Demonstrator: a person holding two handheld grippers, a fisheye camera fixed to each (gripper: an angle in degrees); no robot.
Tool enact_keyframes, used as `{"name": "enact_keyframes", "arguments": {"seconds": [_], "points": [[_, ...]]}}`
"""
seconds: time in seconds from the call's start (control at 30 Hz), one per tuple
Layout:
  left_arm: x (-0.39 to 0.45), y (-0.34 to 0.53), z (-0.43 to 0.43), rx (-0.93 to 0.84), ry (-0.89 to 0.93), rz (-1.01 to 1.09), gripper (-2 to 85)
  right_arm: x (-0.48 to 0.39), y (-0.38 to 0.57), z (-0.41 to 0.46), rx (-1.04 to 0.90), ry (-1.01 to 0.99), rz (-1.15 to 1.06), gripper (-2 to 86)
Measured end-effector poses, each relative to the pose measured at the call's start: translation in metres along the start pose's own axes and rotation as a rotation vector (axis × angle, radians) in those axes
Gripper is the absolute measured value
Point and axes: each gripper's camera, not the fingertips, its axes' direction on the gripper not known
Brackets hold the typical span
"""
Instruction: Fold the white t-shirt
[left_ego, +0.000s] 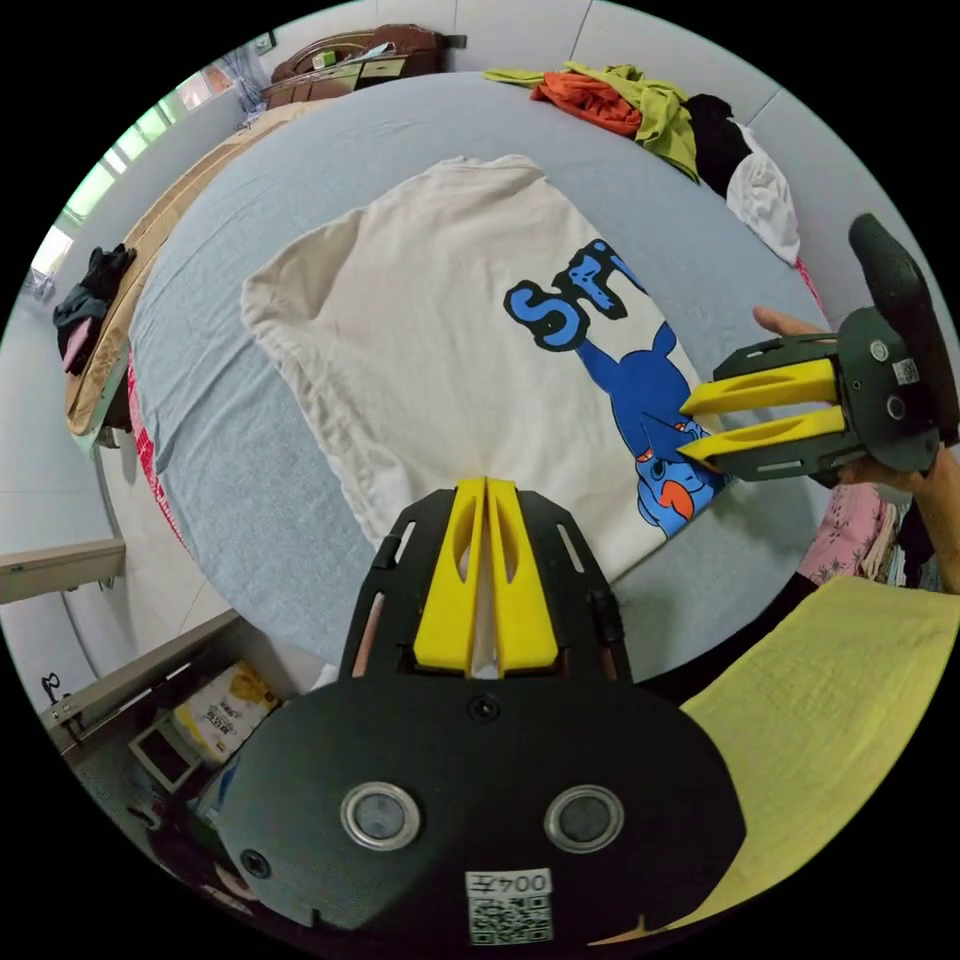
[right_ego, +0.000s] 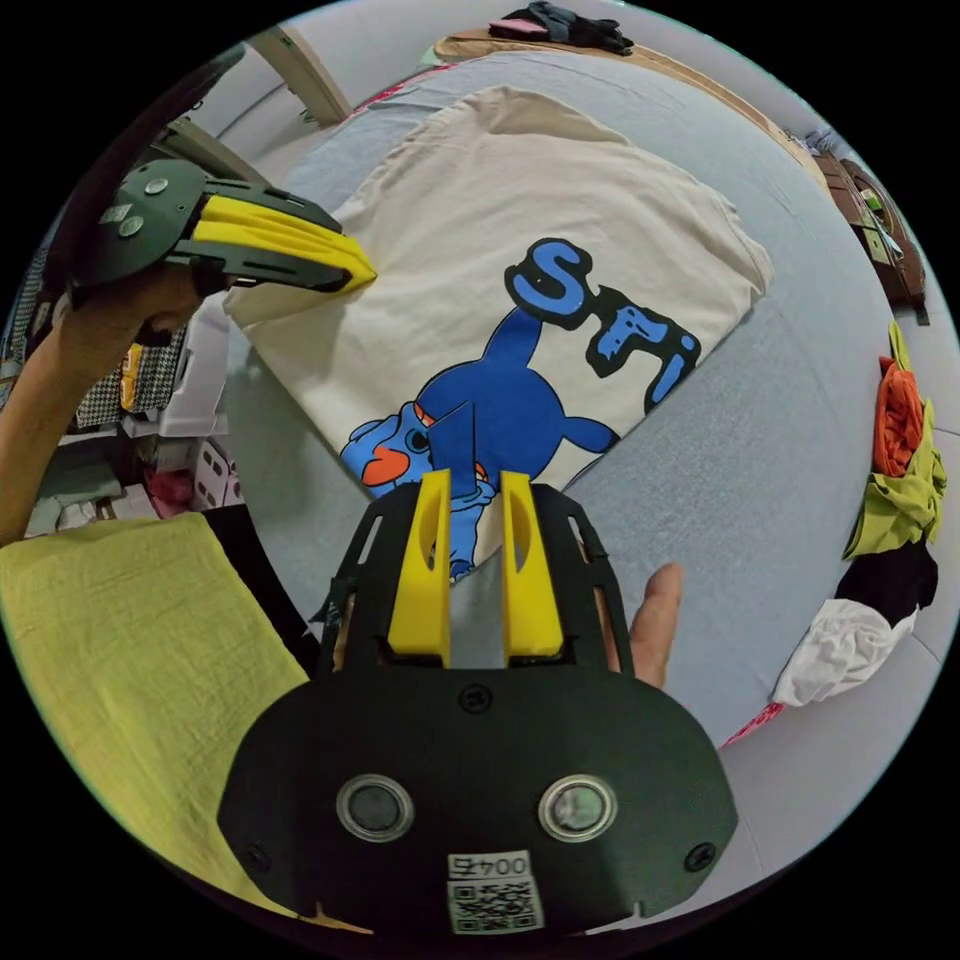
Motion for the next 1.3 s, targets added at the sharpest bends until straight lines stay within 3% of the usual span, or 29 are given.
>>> {"name": "enact_keyframes", "arguments": {"seconds": [0.47,0.57,0.73,0.9,1.1,1.3], "points": [[0.038,-0.07,0.002,-0.133,-0.071,0.038,0.4,0.041,0.006,-0.02,0.005,-0.061,0.028,6.1],[0.033,-0.081,0.002,-0.162,-0.046,-0.051,0.6,0.049,0.008,-0.025,0.01,-0.073,0.027,6.0],[0.022,-0.076,0.0,-0.094,0.007,-0.094,1.6,0.065,0.006,-0.033,-0.007,-0.114,0.093,5.7],[-0.014,-0.068,-0.019,-0.011,0.227,-0.046,6.6,0.073,0.005,-0.042,-0.023,-0.122,0.133,5.2],[-0.064,-0.109,-0.05,0.14,0.111,0.1,6.7,0.088,0.006,-0.053,-0.026,-0.158,0.282,4.3],[-0.127,-0.156,-0.02,0.065,0.058,0.06,4.3,0.084,-0.002,-0.066,-0.073,-0.115,0.343,3.9]]}}
